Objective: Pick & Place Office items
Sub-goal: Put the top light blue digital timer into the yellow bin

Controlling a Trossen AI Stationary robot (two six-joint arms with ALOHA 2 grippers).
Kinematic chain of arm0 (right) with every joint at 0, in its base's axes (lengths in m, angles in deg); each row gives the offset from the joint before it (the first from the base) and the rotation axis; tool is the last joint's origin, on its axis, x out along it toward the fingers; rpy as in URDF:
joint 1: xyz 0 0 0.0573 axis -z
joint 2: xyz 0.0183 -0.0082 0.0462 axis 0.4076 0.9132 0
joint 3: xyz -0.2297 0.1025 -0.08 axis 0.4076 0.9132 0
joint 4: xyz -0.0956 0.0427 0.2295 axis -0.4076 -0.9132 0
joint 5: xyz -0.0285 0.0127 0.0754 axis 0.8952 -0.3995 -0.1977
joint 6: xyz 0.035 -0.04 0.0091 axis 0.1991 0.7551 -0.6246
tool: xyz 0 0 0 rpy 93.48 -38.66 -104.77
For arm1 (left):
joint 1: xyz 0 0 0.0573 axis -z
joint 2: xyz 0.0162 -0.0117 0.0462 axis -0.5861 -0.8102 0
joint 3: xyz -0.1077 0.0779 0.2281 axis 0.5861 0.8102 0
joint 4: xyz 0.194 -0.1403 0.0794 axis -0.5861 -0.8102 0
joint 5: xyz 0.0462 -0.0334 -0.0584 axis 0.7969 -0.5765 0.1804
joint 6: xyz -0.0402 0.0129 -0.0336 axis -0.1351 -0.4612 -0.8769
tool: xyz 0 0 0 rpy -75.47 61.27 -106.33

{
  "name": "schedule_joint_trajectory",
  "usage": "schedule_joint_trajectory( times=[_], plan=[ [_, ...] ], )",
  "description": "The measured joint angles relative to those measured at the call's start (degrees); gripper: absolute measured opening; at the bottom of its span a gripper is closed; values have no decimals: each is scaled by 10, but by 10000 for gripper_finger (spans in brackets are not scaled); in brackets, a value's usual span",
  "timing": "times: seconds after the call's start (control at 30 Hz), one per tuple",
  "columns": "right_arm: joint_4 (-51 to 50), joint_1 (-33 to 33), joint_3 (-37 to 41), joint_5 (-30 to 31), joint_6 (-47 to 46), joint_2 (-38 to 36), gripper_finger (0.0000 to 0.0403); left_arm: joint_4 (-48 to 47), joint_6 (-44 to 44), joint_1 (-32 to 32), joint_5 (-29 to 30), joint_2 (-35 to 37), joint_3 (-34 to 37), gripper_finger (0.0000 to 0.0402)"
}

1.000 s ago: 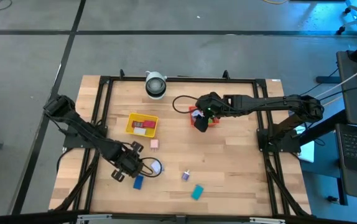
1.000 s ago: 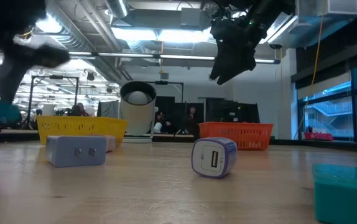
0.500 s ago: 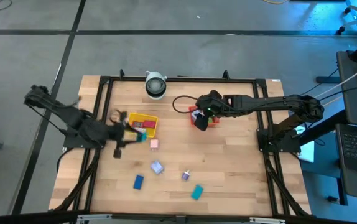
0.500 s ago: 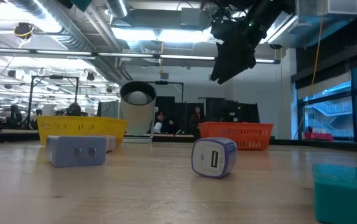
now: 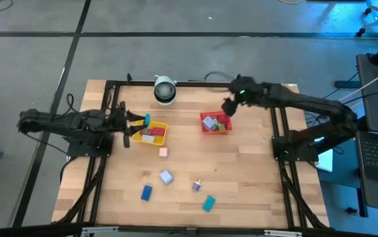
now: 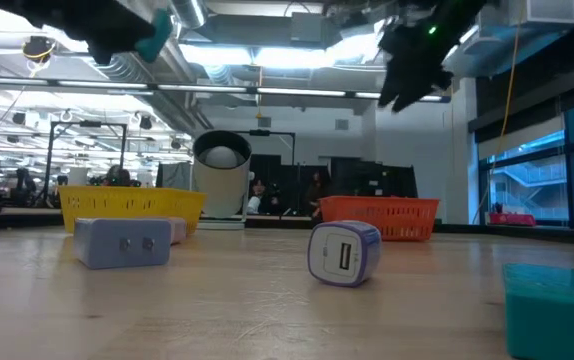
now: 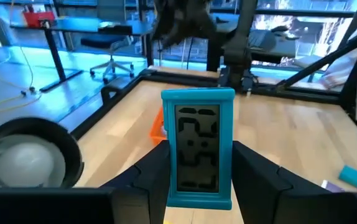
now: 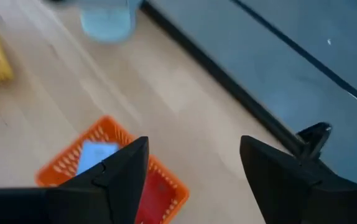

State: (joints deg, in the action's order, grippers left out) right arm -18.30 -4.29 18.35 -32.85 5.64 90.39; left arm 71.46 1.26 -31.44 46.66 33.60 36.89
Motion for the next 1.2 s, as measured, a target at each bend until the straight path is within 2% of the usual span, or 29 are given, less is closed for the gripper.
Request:
schedule_joint_trajectory(
  times=[0.13,0.3,0.43,0.67,0.9,1.2],
  plan=[
    [40,52,52,-86,5,-106,256,-3,0,-56,-42,-3,13,140],
    [161,83,200,-201,-28,-254,256,-7,-5,-123,-92,-9,22,140],
    [266,78,303,-258,-56,-325,256,-13,-12,-173,-139,-25,22,140],
    [346,47,372,-259,-66,-342,256,-20,-8,-222,-207,-103,22,141],
    [366,17,381,-260,-69,-342,256,-14,14,-230,-213,-169,22,141],
    [367,4,381,-257,-79,-342,256,-64,9,-241,-239,-220,18,141]
  ],
)
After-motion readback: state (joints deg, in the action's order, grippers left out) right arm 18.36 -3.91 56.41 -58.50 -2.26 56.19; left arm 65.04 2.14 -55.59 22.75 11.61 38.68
